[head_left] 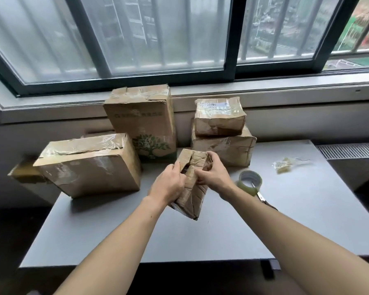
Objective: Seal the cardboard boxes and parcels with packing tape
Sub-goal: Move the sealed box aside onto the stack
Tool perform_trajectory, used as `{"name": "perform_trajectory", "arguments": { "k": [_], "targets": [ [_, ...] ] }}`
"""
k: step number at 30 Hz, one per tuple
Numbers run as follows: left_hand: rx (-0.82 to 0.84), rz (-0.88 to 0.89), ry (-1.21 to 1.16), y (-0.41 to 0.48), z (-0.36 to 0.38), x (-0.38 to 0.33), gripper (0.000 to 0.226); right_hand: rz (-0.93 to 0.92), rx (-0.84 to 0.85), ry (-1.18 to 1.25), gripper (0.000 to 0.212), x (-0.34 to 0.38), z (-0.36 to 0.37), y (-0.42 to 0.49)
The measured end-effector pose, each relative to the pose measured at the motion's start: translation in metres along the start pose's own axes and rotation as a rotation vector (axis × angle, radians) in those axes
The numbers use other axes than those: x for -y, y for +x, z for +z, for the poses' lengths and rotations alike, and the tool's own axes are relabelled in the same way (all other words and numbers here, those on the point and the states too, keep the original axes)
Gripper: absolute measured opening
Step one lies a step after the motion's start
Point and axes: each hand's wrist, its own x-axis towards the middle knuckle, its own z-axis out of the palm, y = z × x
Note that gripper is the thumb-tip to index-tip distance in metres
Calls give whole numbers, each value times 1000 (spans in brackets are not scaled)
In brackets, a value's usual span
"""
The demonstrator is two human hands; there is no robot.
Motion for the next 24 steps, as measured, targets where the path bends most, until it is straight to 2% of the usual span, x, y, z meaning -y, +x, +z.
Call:
{"name": "perform_trajectory", "arguments": {
  "k": [2,4,6,9,10,12,15,21,24],
  "targets": [
    [45,60,15,-1,1,13,49,44,-12,-5,60,-3,5,-1],
    [36,67,-97,-2,3,22,63,71,-12,-34,59,-4,6,-1],
    [14,62,-200,0,4,27,60,66,-30,-95,57,-4,6,1],
    [40,149,-205,1,6,28,44,39,-161,-464,57,-2,4,7],
    [46,183,-213,1,5,27,42,16,-158,-605,59,-1,2,9],
    [67,254,-216,2,9,26,40,-38,-66,-764,62,2,-1,12],
    [77,311,-222,5,16,24,41,-108,54,-776,58,-3,-7,16],
    [112,213,-211,12,20,18,41,-251,97,-916,29,-15,-21,29],
    [76,109,-178,21,19,14,41,-281,106,-906,25,-19,-30,39]
  ]
}}
